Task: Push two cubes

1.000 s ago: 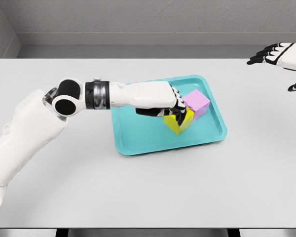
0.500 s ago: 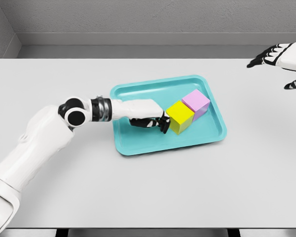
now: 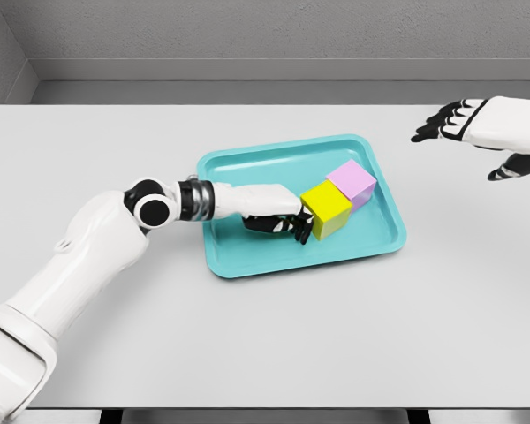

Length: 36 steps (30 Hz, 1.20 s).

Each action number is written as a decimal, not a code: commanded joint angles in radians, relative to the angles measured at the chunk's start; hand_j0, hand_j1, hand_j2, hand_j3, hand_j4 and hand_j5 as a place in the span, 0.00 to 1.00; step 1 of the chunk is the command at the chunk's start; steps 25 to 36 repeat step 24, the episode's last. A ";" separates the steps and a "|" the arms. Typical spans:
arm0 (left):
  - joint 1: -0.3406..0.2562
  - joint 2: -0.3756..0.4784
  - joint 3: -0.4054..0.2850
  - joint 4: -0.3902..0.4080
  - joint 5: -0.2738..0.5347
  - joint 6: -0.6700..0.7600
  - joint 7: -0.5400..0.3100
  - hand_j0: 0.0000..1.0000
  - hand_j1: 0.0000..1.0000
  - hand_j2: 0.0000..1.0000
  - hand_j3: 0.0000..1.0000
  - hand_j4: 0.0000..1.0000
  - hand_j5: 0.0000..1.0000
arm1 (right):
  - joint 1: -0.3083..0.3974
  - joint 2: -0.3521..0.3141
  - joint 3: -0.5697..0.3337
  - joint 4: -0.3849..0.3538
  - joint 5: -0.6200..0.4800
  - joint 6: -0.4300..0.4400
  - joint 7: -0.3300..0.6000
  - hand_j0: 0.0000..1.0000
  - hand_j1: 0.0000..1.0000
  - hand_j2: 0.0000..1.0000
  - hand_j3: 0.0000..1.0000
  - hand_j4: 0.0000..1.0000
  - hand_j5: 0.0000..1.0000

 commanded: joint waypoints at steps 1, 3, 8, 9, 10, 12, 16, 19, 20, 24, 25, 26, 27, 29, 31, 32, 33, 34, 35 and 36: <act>0.000 -0.001 0.002 0.002 0.008 0.002 0.000 0.35 0.35 0.35 0.35 0.35 0.35 | 0.000 -0.003 0.000 -0.001 -0.005 0.003 0.000 1.00 1.00 1.00 1.00 1.00 1.00; -0.002 0.011 0.007 0.001 0.016 0.002 0.000 0.36 0.36 0.36 0.36 0.36 0.36 | -0.002 -0.003 0.000 -0.001 -0.005 0.003 0.000 1.00 1.00 1.00 1.00 1.00 1.00; -0.012 0.035 0.010 -0.004 0.030 0.002 0.000 0.36 0.36 0.36 0.36 0.36 0.36 | 0.000 -0.006 0.000 -0.001 -0.005 0.003 0.000 1.00 1.00 1.00 1.00 1.00 1.00; -0.018 0.084 0.010 -0.013 0.072 0.002 0.000 0.36 0.36 0.36 0.36 0.36 0.36 | 0.000 -0.006 0.000 0.001 -0.005 0.003 0.000 1.00 1.00 1.00 1.00 1.00 1.00; -0.031 0.127 0.017 -0.016 0.108 0.002 0.000 0.36 0.36 0.36 0.36 0.36 0.36 | 0.000 -0.006 -0.003 0.001 -0.005 0.003 0.000 1.00 1.00 1.00 1.00 1.00 1.00; -0.031 0.252 0.123 -0.088 0.119 0.002 0.000 0.56 0.56 0.56 0.56 0.56 0.56 | 0.000 -0.010 -0.005 0.001 -0.005 0.003 0.000 1.00 1.00 1.00 1.00 1.00 1.00; 0.021 0.450 0.312 -0.083 0.198 0.002 0.000 1.00 1.00 1.00 1.00 1.00 1.00 | -0.002 -0.020 -0.007 0.007 -0.008 0.003 0.000 1.00 1.00 1.00 1.00 1.00 1.00; 0.025 0.445 0.313 0.013 0.201 0.002 0.000 1.00 1.00 1.00 1.00 1.00 1.00 | -0.002 -0.021 -0.007 0.039 -0.011 0.003 0.000 1.00 1.00 1.00 1.00 1.00 1.00; 0.025 0.439 0.310 0.025 0.201 0.002 0.000 1.00 1.00 1.00 1.00 1.00 1.00 | -0.002 -0.021 -0.007 0.039 -0.015 0.003 0.000 1.00 1.00 1.00 1.00 1.00 1.00; 0.035 0.408 0.307 0.062 0.200 0.002 0.000 1.00 1.00 1.00 1.00 1.00 1.00 | 0.000 -0.023 -0.010 0.037 -0.017 0.003 0.000 1.00 1.00 1.00 1.00 1.00 1.00; 0.035 0.408 0.307 0.062 0.200 0.002 0.000 1.00 1.00 1.00 1.00 1.00 1.00 | 0.000 -0.023 -0.010 0.037 -0.017 0.003 0.000 1.00 1.00 1.00 1.00 1.00 1.00; 0.035 0.408 0.307 0.062 0.200 0.002 0.000 1.00 1.00 1.00 1.00 1.00 1.00 | 0.000 -0.023 -0.010 0.037 -0.017 0.003 0.000 1.00 1.00 1.00 1.00 1.00 1.00; 0.035 0.408 0.307 0.062 0.200 0.002 0.000 1.00 1.00 1.00 1.00 1.00 1.00 | 0.000 -0.023 -0.010 0.037 -0.017 0.003 0.000 1.00 1.00 1.00 1.00 1.00 1.00; 0.035 0.408 0.307 0.062 0.200 0.002 0.000 1.00 1.00 1.00 1.00 1.00 1.00 | 0.000 -0.023 -0.010 0.037 -0.017 0.003 0.000 1.00 1.00 1.00 1.00 1.00 1.00; 0.035 0.408 0.307 0.062 0.200 0.002 0.000 1.00 1.00 1.00 1.00 1.00 1.00 | 0.000 -0.023 -0.010 0.037 -0.017 0.003 0.000 1.00 1.00 1.00 1.00 1.00 1.00; 0.035 0.408 0.307 0.062 0.200 0.002 0.000 1.00 1.00 1.00 1.00 1.00 1.00 | 0.000 -0.023 -0.010 0.037 -0.017 0.003 0.000 1.00 1.00 1.00 1.00 1.00 1.00; 0.035 0.408 0.307 0.062 0.200 0.002 0.000 1.00 1.00 1.00 1.00 1.00 1.00 | 0.000 -0.023 -0.010 0.037 -0.017 0.003 0.000 1.00 1.00 1.00 1.00 1.00 1.00; 0.035 0.408 0.307 0.062 0.200 0.002 0.000 1.00 1.00 1.00 1.00 1.00 1.00 | 0.000 -0.023 -0.010 0.037 -0.017 0.003 0.000 1.00 1.00 1.00 1.00 1.00 1.00; 0.035 0.408 0.307 0.062 0.200 0.002 0.000 1.00 1.00 1.00 1.00 1.00 1.00 | 0.000 -0.023 -0.010 0.037 -0.017 0.003 0.000 1.00 1.00 1.00 1.00 1.00 1.00; 0.035 0.408 0.307 0.062 0.200 0.002 0.000 1.00 1.00 1.00 1.00 1.00 1.00 | 0.000 -0.023 -0.010 0.037 -0.017 0.003 0.000 1.00 1.00 1.00 1.00 1.00 1.00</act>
